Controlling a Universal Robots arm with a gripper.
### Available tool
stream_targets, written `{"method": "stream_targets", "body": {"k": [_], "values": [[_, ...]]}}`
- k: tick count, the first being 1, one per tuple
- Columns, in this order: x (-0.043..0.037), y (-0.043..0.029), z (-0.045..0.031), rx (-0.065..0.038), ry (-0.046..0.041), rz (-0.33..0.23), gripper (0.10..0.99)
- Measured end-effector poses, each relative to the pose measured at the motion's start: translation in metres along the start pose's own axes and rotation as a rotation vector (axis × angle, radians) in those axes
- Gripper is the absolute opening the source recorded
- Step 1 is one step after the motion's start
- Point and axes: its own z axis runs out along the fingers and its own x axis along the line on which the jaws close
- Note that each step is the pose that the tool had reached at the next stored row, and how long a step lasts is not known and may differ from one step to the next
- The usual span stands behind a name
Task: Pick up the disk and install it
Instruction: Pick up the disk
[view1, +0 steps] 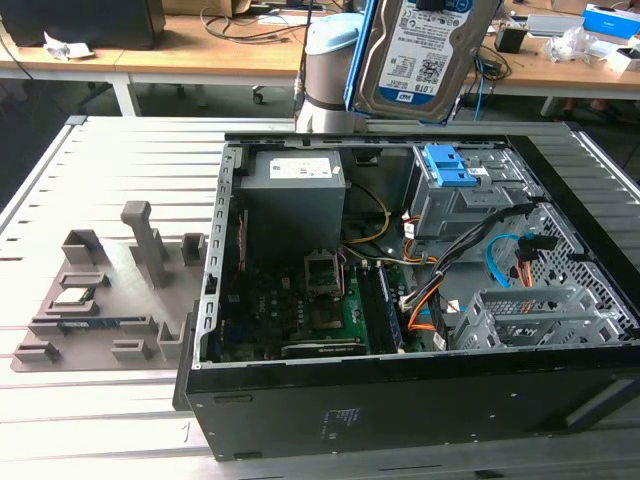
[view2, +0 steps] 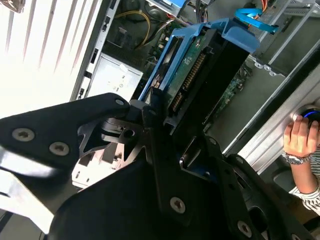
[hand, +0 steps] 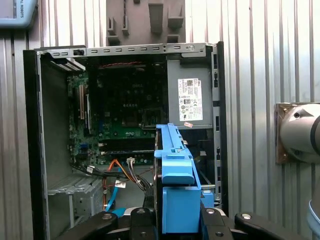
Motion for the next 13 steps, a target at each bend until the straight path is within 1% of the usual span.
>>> {"method": "stream_targets", "body": {"k": [4, 13], "values": [[0.01, -0.0003, 0.0002, 0.0, 0.0022, 0.0, 0.365], [0.0225, -0.0006, 0.0012, 0.0, 0.0079, 0.0, 0.365]]}}
